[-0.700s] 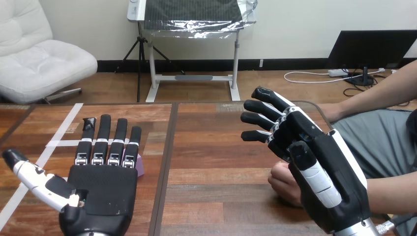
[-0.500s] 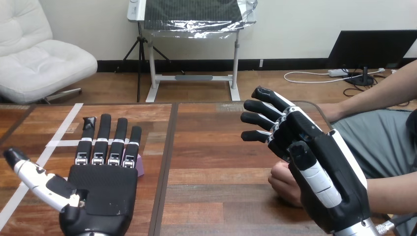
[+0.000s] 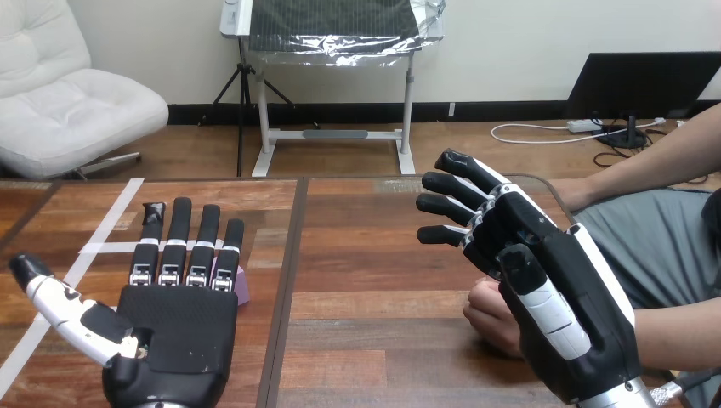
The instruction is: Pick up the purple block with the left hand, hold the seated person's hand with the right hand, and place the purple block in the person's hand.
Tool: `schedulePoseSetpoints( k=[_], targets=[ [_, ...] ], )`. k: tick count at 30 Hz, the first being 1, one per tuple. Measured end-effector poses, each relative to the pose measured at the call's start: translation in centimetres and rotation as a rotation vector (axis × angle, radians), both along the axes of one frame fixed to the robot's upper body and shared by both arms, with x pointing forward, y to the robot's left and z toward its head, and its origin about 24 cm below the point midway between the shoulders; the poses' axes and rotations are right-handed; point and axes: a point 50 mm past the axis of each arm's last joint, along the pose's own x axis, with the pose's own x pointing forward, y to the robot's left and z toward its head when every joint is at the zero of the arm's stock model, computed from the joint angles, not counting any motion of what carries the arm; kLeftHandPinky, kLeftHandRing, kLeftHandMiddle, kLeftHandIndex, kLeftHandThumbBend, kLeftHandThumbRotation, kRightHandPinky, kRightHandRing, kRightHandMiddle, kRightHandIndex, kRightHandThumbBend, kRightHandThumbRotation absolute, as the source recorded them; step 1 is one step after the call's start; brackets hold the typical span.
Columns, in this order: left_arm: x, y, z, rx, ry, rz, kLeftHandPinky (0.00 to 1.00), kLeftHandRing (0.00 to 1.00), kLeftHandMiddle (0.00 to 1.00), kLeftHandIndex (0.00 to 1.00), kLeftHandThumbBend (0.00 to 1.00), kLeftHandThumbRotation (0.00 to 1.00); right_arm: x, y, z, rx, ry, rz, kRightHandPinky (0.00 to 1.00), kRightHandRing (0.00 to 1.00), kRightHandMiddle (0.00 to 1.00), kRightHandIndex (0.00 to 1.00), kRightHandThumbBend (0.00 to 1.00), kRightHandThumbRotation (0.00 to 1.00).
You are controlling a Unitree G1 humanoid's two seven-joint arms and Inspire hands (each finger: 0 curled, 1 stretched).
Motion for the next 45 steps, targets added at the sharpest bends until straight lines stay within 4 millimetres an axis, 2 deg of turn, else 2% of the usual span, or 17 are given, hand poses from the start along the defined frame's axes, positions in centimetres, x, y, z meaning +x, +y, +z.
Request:
schedulePoseSetpoints(
  k=[18,30,45],
  targets=[
    [0.0,0.0,-0.2,0.019,0.005,0.003,1.00,1.00,1.00,1.00,0.62,1.00,0.0,-0.1,0.0,-0.001,-0.001,-0.004,0.74,0.84,0.86,0.87,0.84,0.71],
    [0.1,0.3,-1.0,0.124,-0.001,0.017,1.00,1.00,1.00,1.00,0.61,1.00,0.0,-0.1,0.0,-0.002,-0.001,-0.004,0.74,0.83,0.86,0.87,0.84,0.72],
    [1.0,1.7,-2.5,0.274,0.006,0.054,1.00,1.00,1.00,1.00,0.63,1.00,0.0,-0.1,0.0,-0.005,-0.001,-0.006,0.74,0.83,0.85,0.87,0.86,0.72]
  ],
)
